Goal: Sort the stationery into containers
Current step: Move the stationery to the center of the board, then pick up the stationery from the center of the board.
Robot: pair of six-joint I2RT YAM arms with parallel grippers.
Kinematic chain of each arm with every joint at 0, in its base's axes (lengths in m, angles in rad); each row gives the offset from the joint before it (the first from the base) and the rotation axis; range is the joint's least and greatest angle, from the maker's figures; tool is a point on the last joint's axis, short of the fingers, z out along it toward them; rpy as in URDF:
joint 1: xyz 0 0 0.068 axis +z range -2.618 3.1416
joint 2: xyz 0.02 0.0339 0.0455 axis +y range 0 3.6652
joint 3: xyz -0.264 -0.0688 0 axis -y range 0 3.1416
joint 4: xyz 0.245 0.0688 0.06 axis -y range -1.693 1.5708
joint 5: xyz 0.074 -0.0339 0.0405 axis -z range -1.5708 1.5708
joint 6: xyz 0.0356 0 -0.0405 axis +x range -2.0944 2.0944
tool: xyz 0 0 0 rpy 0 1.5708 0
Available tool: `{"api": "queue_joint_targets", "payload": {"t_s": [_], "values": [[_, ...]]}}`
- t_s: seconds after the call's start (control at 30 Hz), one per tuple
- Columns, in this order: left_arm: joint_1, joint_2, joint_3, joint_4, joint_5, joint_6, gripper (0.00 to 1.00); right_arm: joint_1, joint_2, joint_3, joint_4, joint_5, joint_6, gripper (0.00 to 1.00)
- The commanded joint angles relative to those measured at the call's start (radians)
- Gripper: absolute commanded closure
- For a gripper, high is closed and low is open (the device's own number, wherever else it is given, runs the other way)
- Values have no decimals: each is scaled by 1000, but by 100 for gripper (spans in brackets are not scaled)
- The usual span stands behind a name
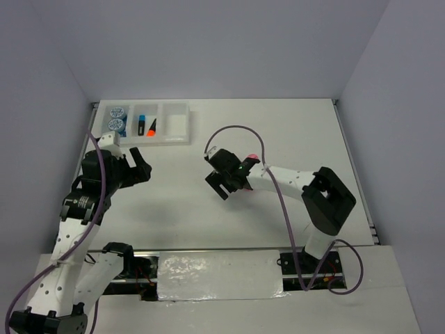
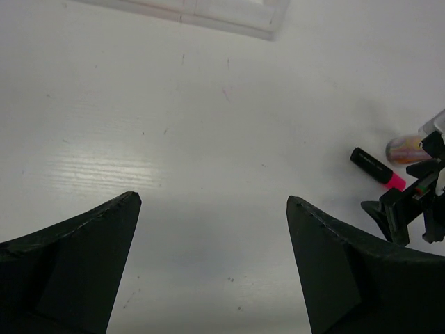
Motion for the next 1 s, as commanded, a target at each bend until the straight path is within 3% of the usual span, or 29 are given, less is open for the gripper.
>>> {"api": "queue_joint_targets", "payload": {"t_s": [0.0,0.2,0.4,0.67,0.77,0.87,0.97], "values": [[-2,-12,-65,97,17,0,1,-32,62,54,-72,-17,-53,6],[-4,-82,-74,102,28,-6,0,-57,162,111,-79,-14,-82,6],[-31,-107,-84,105,23,-6,1,-72,202,126,-105,-198,-93,8],[-34,-89,-82,102,23,-6,1,-136,182,71,-90,-316,-96,10],[-36,-86,-81,102,20,-6,1,-136,166,57,-84,-358,-74,24],[-34,-83,-77,99,14,-9,1,-132,147,34,-56,-361,-22,49],[-36,-83,-84,103,14,-16,1,-109,124,-24,-15,-358,39,56]]}}
